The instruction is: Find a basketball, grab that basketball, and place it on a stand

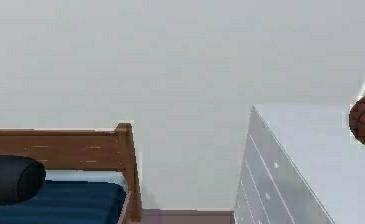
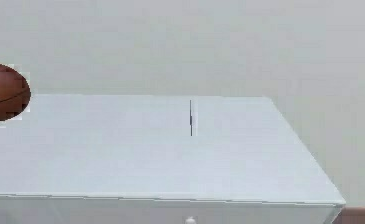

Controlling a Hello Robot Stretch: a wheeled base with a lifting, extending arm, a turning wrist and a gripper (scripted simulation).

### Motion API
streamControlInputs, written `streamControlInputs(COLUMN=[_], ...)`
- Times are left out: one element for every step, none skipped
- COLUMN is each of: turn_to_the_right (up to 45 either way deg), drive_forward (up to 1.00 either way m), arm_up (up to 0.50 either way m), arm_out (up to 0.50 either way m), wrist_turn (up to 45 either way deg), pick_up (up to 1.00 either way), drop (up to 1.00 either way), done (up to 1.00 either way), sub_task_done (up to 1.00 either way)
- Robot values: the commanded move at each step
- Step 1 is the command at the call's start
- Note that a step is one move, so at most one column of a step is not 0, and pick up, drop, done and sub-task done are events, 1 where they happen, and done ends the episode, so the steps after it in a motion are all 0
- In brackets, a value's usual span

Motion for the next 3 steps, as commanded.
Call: streamControlInputs(turn_to_the_right=[0.0,-24.0,0.0], drive_forward=[0.3,0.0,0.0], arm_up=[0.0,0.0,0.5], arm_out=[0.0,0.0,0.0], wrist_turn=[0.0,0.0,0.0], pick_up=[0.0,0.0,0.0], drop=[0.0,0.0,0.0], done=[0.0,0.0,0.0], sub_task_done=[0.0,0.0,0.0])
